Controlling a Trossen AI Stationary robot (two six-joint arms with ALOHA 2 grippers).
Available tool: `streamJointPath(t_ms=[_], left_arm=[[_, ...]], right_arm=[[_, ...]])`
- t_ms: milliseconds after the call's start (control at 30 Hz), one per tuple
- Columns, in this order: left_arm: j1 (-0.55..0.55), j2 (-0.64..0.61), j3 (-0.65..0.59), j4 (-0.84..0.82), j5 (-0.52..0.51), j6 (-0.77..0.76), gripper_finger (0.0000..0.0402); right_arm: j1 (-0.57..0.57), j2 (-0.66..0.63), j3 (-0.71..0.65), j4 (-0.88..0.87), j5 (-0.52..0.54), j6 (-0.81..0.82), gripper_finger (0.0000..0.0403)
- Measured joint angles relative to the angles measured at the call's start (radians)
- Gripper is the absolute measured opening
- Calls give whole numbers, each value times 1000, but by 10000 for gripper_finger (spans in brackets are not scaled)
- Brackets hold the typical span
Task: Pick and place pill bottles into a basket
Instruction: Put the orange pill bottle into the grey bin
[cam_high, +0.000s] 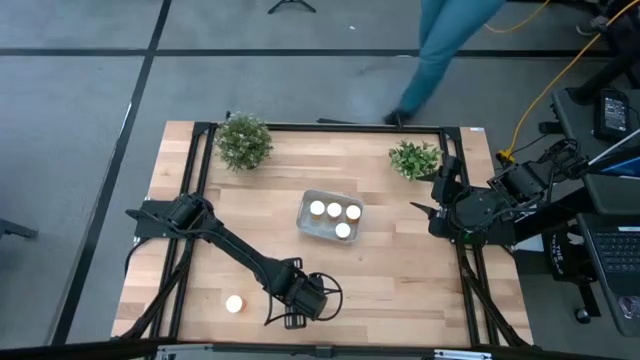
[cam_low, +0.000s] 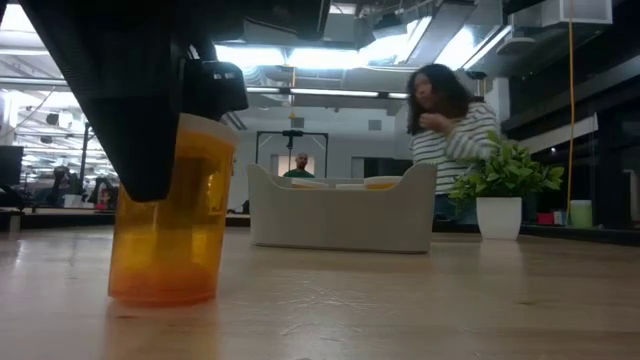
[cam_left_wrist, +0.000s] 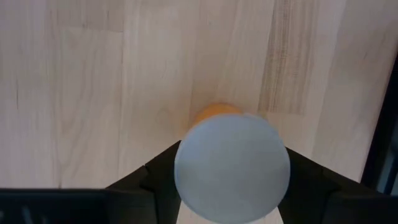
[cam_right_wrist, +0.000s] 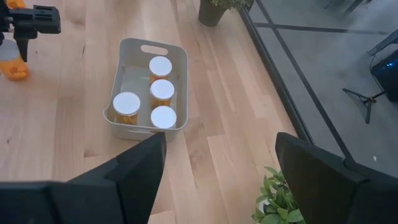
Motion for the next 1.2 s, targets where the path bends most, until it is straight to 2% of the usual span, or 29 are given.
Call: streamJointPath(t_ms=[400,567,933,1200], left_arm=[[11,0,1,39,-21,19,195],[38,0,58,21,-68,91,197],[142,-2,289,-250,-220,296,196],[230,-2,392,-422,-265,376,196]], right_arm=[[0,0,0,0,-18,0,304],[0,0,0,1,-19,0,304],[0,0,0,1,-34,0,304],[0,0,0,0,-43,-25,304]])
